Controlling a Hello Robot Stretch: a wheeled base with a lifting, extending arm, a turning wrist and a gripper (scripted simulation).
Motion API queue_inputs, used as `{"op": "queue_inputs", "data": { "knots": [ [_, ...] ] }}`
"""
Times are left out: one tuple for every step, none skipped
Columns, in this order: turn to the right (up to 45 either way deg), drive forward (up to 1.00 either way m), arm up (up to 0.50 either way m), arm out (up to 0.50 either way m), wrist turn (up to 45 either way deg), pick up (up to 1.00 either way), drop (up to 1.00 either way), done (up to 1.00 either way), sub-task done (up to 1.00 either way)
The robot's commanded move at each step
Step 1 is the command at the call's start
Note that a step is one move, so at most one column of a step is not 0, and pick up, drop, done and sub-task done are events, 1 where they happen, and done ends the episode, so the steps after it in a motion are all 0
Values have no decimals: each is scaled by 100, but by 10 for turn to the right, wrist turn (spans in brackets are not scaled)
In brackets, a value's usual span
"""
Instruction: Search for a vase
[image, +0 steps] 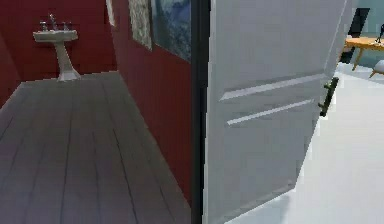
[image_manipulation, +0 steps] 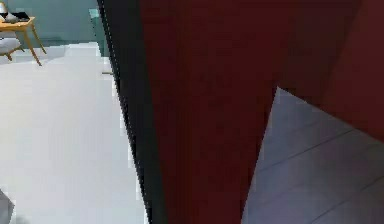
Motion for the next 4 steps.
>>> {"op": "queue_inputs", "data": {
  "knots": [
    [180, 0, 0, 0, 0, 0, 0, 0, 0],
    [0, 30, 0, 0, 0, 0, 0, 0, 0],
    [420, 0, 0, 0, 0, 0, 0, 0, 0],
    [30, 0, 0, 0, 0, 0, 0, 0, 0]
  ]
}}
